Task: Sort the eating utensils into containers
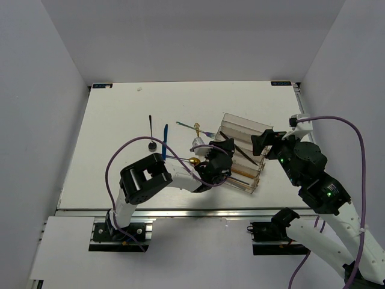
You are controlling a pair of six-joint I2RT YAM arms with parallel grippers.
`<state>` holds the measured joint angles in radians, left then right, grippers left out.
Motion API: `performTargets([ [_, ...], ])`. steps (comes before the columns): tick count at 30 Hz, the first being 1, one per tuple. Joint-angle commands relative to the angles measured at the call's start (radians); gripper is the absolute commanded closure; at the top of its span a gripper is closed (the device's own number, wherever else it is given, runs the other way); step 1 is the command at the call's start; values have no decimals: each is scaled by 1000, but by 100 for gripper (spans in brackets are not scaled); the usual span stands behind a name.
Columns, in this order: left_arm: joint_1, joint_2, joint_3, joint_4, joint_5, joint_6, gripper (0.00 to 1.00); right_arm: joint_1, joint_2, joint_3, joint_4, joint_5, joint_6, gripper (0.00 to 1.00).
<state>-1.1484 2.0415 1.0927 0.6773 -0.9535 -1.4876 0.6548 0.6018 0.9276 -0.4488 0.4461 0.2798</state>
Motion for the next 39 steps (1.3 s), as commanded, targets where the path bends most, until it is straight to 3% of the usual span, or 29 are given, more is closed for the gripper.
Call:
performTargets([
  [1,-7,-27,4,-2,-14,-19,60,-4,-4,20,25,-4,-11,11],
  [3,-8,-29,3,-10,-14,-22,55,-3,-2,20,29,-6,-10,11],
  [11,-10,-63,-24,4,-25,-7,55,-3,0,22,35,-15,-10,11],
  [13,-13,-93,-13,-7,-28,41,48,-3,1,22,36,-17,-10,11],
  [14,-13,-107,2,-81,-34,58,43,-3,4,22,36,-17,-10,11],
  [15,-13,-124,24,-146,-45,82,28,-3,6,25,36,-15,-10,10],
  [18,-13,-182,149,-440,-94,163,4,-3,9,28,35,-17,-11,11],
  [22,22,-254,289,-793,-111,347,2,-3,13,30,32,-24,-17,11],
  [24,59,-323,309,-855,-58,488,2,-3,23,28,29,-38,-24,11],
  [27,197,-410,294,-953,180,655,2,-3,45,19,35,-78,-33,11],
  [28,287,-423,294,-1014,323,690,2,-3,65,17,38,-105,-34,11],
  [32,476,-396,370,-1213,566,906,2,-3,125,14,64,-194,-36,11],
  [35,536,-305,482,-1372,578,1046,2,-3,170,16,82,-247,-37,11],
  [39,625,-198,532,-1409,725,1145,2,-3,211,20,93,-271,-40,11],
])
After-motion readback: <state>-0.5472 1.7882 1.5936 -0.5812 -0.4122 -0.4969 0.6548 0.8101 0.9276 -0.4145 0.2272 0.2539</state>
